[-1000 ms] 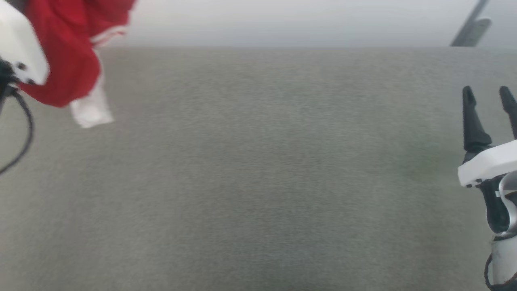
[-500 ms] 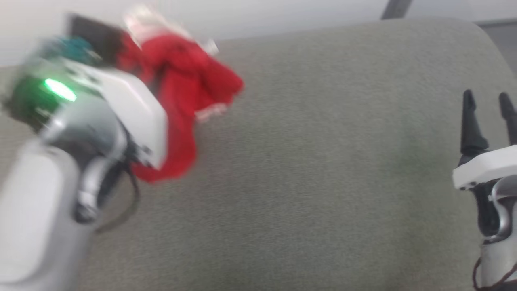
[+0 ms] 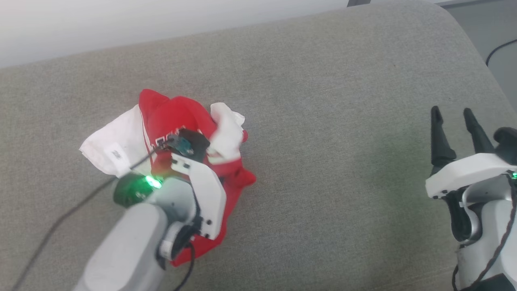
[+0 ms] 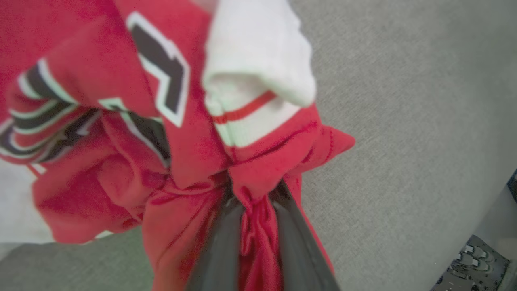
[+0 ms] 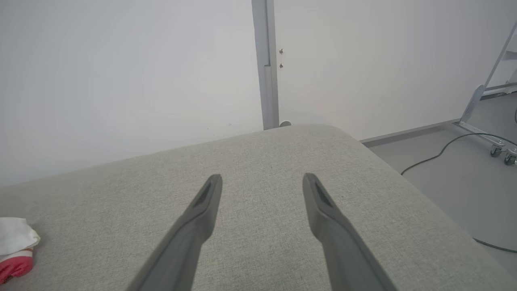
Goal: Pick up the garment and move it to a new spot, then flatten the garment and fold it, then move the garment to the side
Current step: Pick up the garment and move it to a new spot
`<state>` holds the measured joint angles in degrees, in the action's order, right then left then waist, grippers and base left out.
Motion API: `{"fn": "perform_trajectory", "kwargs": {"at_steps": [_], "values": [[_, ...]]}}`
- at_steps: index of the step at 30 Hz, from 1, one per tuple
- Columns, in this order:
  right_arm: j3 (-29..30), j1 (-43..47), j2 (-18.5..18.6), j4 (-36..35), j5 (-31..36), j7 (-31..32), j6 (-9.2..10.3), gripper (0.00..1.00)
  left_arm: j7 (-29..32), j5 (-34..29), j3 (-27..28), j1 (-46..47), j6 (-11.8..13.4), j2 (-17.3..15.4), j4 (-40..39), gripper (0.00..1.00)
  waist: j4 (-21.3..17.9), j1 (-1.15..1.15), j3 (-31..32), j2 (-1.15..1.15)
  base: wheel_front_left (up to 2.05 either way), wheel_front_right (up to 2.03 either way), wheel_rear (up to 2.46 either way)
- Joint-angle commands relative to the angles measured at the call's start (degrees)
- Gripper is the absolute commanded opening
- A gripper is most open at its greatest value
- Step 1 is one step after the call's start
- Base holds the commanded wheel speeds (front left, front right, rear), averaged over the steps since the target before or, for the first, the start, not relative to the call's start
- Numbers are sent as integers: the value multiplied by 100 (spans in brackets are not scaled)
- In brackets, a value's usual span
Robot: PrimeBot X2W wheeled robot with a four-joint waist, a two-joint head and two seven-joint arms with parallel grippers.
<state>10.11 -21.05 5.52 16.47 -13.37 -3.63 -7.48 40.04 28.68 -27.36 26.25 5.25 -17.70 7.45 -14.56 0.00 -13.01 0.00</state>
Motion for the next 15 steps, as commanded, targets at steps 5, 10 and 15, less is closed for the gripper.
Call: {"fn": "perform_trajectory", "kwargs": {"at_steps": [5,10,15], "values": [[-133,-118,34,190,-41,-105,-2,100,-281,66,-121,76,-198,204,718,28,-8,0,52,0,0,0,0],[-195,-139,95,361,-65,-150,-2,100,-572,169,-117,246,-420,343,1215,100,50,0,181,0,0,0,0],[-210,-80,180,478,-63,-158,-2,100,-775,308,-15,339,-530,372,1312,100,175,0,413,0,0,0,0]]}}
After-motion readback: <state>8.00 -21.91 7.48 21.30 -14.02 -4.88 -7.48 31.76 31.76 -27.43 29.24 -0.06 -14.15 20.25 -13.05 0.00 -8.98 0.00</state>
